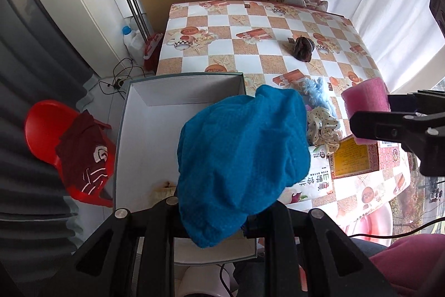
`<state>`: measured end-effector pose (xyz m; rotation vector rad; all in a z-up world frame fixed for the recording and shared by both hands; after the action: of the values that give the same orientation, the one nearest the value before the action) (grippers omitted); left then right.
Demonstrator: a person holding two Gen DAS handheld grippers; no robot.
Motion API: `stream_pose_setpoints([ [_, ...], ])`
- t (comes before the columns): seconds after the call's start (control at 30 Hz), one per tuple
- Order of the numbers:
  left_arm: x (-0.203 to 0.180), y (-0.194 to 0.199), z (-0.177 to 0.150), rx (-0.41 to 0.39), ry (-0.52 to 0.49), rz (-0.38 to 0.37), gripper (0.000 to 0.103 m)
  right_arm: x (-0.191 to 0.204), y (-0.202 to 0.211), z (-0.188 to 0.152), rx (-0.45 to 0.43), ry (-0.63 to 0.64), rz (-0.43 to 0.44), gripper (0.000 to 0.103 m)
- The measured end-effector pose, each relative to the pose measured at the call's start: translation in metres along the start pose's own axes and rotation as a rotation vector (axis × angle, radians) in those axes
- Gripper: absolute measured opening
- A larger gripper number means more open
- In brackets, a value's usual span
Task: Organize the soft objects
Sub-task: 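Carry the blue cloth and pink sponge over the box with both tools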
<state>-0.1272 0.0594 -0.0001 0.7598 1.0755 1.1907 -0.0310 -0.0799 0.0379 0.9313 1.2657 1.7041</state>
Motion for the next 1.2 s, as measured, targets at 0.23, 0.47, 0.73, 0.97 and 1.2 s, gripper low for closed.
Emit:
stream_pose_setpoints([
  [0.23,0.011,0.003,-0.005,-0.015,0.042,0.005,0.024,0.016,-0.002,0.003,0.008,0.049,-0.008,0.071],
  [0.47,0.014,0.003,-0.005,-0.018,0.044,0.002,0.024,0.023,-0.003,0.006,0.016,0.072,-0.015,0.071],
  [0.73,0.014,0.002,-0.005,-0.018,0.045,0.002,0.024,0.026,-0.005,0.007,0.025,0.084,-0.019,0.071],
  [0.97,0.014,0.002,-0.004,-0.016,0.047,0.003,0.024,0.027,-0.006,0.008,0.027,0.079,-0.018,0.071],
  [1.2,0.020,-0.007,-0.008,-0.003,0.071,0.032,0.024,0.030,-0.009,0.009,0.028,0.095,-0.012,0.071],
])
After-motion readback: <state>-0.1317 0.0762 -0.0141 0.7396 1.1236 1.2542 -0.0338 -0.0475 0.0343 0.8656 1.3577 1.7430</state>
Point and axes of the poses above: each gripper's, at about its wrist camera, not at the fingertips, and y roughly against the way its jaws point, x to its left, z to its top, the point moved 1 cm from there along -y, roughly the way its jaws point, and after that the axes turned 15 degrees about -z, right-handed, at the moved point
